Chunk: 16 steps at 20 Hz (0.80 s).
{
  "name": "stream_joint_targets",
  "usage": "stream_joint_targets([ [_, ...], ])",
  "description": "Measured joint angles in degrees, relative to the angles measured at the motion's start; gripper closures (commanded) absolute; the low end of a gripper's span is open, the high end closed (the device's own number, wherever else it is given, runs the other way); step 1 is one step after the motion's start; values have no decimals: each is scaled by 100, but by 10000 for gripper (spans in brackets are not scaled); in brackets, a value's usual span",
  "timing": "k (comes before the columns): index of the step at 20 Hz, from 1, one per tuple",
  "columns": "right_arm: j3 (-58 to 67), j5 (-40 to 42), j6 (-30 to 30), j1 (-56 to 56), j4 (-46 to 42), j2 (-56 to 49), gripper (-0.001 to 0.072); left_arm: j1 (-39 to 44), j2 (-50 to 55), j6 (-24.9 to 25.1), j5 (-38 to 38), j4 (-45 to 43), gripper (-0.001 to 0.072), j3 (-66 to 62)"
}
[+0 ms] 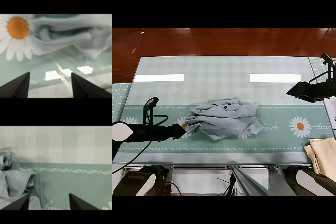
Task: Fold the shirts.
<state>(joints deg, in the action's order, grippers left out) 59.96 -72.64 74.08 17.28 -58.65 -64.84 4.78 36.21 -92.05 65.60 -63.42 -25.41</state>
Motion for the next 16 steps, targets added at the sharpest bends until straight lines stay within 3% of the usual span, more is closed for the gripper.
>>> stream_joint_targets([
  [6,-155,190,-166,94,225,0,162,-1390,870,1731,-116,1261,129,354],
  [13,-184,197,-192,109,254,0,162,-1320,2411,3082,-590,2516,151,411],
  [15,-184,142,-192,107,254,0,162,-1215,2774,3274,-844,2876,677,400],
  [16,-184,116,-195,107,238,0,163,-1182,2931,3327,-953,2955,677,398],
])
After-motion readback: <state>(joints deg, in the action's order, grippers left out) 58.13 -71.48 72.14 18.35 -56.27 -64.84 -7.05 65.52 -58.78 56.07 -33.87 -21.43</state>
